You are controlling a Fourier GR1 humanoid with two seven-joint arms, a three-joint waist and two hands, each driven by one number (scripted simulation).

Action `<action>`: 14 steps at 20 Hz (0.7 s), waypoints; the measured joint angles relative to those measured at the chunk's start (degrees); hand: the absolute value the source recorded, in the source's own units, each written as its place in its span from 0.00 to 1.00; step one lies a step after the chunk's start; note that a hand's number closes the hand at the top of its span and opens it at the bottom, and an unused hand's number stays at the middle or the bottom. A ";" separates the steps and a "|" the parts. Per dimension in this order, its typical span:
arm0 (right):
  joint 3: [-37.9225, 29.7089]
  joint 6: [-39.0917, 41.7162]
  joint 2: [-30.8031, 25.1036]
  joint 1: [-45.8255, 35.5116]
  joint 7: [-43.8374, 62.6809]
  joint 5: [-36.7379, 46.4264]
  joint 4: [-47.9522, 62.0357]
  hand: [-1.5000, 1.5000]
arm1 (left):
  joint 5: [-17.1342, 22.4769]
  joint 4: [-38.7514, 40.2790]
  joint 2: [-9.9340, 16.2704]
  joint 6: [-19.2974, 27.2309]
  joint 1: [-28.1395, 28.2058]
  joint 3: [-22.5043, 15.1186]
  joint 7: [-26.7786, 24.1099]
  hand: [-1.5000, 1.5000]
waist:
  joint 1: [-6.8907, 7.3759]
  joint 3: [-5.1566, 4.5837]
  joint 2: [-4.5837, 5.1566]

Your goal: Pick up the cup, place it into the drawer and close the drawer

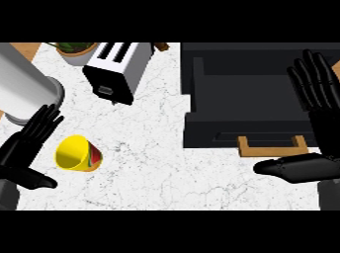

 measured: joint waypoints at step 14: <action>-2.60 1.44 -1.15 -2.89 -0.59 -2.10 2.98 0.00 | -13.68 32.76 1.90 9.61 -10.26 -2.62 -21.35 0.00 | -0.66 -0.11 0.27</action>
